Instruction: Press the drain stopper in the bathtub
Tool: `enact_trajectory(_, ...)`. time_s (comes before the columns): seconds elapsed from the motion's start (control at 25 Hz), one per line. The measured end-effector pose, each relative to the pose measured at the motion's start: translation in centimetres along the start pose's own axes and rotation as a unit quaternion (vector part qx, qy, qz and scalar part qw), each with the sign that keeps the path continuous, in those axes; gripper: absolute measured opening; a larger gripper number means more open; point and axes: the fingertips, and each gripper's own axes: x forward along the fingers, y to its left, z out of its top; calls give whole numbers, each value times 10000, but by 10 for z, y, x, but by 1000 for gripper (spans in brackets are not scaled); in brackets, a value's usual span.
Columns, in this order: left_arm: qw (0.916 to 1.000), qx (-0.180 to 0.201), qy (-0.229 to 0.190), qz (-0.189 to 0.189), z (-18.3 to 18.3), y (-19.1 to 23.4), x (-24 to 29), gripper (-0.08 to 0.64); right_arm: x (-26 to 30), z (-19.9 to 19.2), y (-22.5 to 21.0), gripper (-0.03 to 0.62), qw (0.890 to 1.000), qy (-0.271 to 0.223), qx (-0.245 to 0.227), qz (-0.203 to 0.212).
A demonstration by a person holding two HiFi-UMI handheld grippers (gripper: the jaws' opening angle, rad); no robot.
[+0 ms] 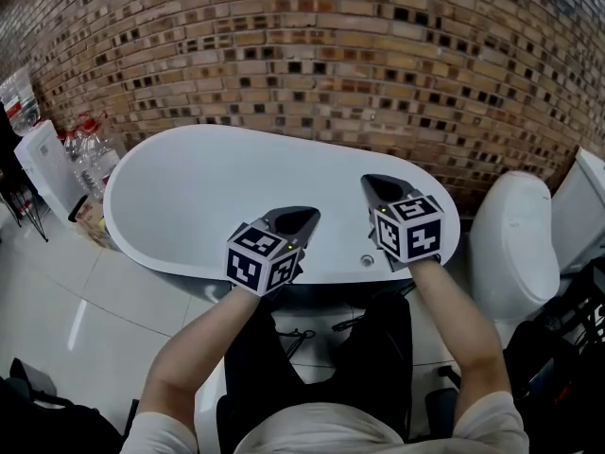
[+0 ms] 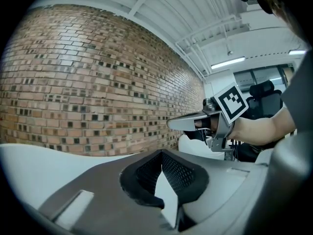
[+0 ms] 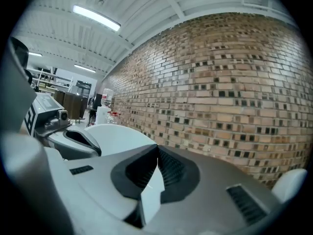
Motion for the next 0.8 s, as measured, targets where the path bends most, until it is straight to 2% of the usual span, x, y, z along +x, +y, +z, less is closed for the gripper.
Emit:
enact_trajectory(0.16, 9999, 40, -96, 29, 33, -3, 5, 8, -2, 37, -2, 15, 9997, -170, -169, -49)
enact_trajectory(0.32, 9999, -31, -149, 24, 54, -5, 7, 8, -2, 58, -4, 15, 9993, -240, -263, -75)
enact_trajectory(0.52, 9998, 140, -116, 58, 63, -2, 6, 8, -2, 67, -22, 15, 9991, -252, -270, -186)
enact_trajectory(0.8, 9999, 36, -14, 97, 60, 13, 21, 8, 5, 63, -52, 15, 9992, -137, -139, -343)
